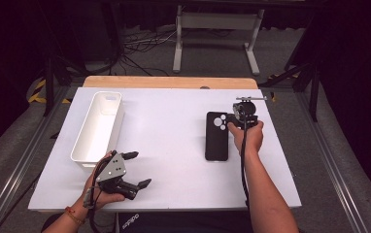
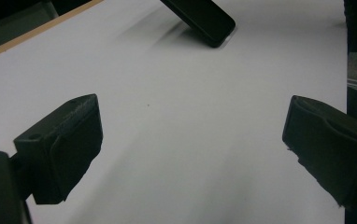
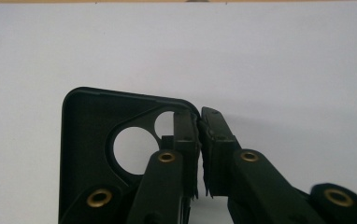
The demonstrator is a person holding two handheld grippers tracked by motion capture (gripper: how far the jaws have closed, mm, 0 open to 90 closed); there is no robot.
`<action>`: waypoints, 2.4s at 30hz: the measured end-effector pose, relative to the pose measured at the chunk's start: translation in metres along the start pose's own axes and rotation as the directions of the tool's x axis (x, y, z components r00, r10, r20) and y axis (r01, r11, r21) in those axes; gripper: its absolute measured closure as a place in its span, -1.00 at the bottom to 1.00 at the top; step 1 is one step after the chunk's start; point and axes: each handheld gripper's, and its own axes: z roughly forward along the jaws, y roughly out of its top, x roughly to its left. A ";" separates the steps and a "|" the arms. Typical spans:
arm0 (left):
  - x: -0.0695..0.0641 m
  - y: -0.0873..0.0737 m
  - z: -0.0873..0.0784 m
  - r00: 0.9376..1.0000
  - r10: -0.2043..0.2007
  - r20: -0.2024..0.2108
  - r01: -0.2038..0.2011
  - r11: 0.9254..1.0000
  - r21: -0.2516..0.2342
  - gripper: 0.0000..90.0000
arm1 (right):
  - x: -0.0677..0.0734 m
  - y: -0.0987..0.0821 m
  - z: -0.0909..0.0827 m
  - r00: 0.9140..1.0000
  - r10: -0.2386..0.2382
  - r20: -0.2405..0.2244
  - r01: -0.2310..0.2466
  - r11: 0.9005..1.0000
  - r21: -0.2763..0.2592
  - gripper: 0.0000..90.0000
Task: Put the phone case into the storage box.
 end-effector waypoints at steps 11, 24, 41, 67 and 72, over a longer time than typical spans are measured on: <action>0.000 0.000 0.000 1.000 -0.010 -0.009 0.010 1.000 0.000 -0.87 | 0.007 0.004 -0.010 0.998 -0.061 -0.002 0.060 0.993 -0.098 0.92; -0.001 0.006 0.004 0.999 -0.002 -0.040 0.002 1.000 -0.005 -0.84 | 0.006 -0.002 -0.027 0.998 -0.060 -0.024 0.054 0.978 -0.200 0.95; 0.006 0.017 0.005 0.998 -0.022 -0.053 0.020 0.999 -0.037 -0.83 | 0.015 -0.010 -0.042 0.995 -0.099 -0.020 0.089 0.955 -0.284 0.95; 0.013 0.078 0.049 0.988 -0.070 -0.134 0.049 0.988 -0.149 -0.71 | 0.050 -0.015 -0.056 0.988 -0.155 -0.021 0.138 0.922 -0.363 0.95; 0.011 0.089 0.060 0.988 -0.085 -0.133 0.064 0.986 -0.157 -0.67 | 0.058 -0.017 -0.056 0.985 -0.172 -0.023 0.151 0.916 -0.371 0.95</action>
